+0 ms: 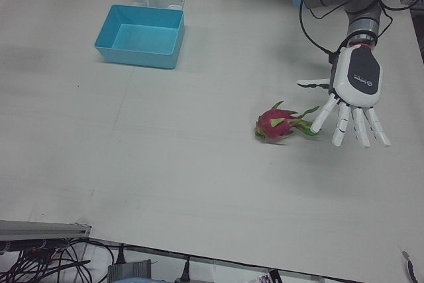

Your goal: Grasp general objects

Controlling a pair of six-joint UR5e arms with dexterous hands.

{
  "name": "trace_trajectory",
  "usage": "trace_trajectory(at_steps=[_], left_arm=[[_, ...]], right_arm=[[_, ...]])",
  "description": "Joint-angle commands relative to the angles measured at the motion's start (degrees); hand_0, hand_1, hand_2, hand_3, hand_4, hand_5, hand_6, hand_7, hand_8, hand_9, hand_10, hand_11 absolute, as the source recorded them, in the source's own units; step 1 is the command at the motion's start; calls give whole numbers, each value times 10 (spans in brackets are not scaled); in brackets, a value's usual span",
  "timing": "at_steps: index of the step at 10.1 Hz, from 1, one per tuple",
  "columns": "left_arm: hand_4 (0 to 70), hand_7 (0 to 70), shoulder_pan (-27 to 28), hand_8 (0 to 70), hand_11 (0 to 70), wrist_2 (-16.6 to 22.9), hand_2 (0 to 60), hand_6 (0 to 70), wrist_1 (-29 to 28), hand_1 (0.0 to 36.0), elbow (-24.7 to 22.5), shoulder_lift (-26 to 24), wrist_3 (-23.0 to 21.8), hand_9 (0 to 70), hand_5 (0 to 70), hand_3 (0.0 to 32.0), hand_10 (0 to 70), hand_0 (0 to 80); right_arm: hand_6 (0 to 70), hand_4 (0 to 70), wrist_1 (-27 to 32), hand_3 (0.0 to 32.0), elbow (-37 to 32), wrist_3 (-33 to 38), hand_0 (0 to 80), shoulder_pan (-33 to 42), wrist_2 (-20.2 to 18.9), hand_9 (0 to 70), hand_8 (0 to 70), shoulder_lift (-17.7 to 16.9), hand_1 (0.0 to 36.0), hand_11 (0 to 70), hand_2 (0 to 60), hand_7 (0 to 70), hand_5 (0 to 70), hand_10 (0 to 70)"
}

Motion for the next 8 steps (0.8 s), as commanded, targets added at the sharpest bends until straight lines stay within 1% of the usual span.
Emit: trace_trajectory(at_steps=[1,2,3,4,5,6,7,8], left_arm=[[0,84,2,0,0,87,0,0,81,116,-25,-2,-161,2,0,320,0,533],[0,62,21,0,0,91,0,0,116,111,-25,-4,-161,0,0,320,0,532],[0,32,53,0,0,92,0,0,184,111,-25,-26,-163,0,0,320,0,534],[0,24,90,0,0,93,0,0,266,147,-24,-73,-163,0,0,320,0,567],[0,34,129,0,0,80,0,0,290,171,-24,-101,-158,0,0,320,0,591],[0,45,144,0,0,41,0,0,290,179,-24,-104,-157,0,0,320,0,603],[0,42,167,0,0,1,0,0,306,172,-23,-105,-157,0,0,320,0,594],[0,33,212,0,0,-61,0,0,345,163,-22,-114,-156,0,0,320,0,579]], right_arm=[[0,0,0,0,0,0,0,0,0,0,0,0,0,0,0,0,0,0],[0,0,0,0,0,0,0,0,0,0,0,0,0,0,0,0,0,0],[0,0,0,0,0,-1,0,0,0,0,0,0,0,0,0,0,0,0],[0,0,0,0,0,0,0,0,0,0,0,0,0,0,0,0,0,0],[0,0,0,0,0,-1,0,0,0,0,0,0,0,0,0,0,0,0],[0,0,0,0,0,-1,0,0,0,0,0,0,0,0,0,0,0,0],[0,0,0,0,0,-1,0,0,0,0,0,0,0,0,0,0,0,0],[0,0,0,0,0,0,0,0,0,0,0,0,0,0,0,0,0,0]])
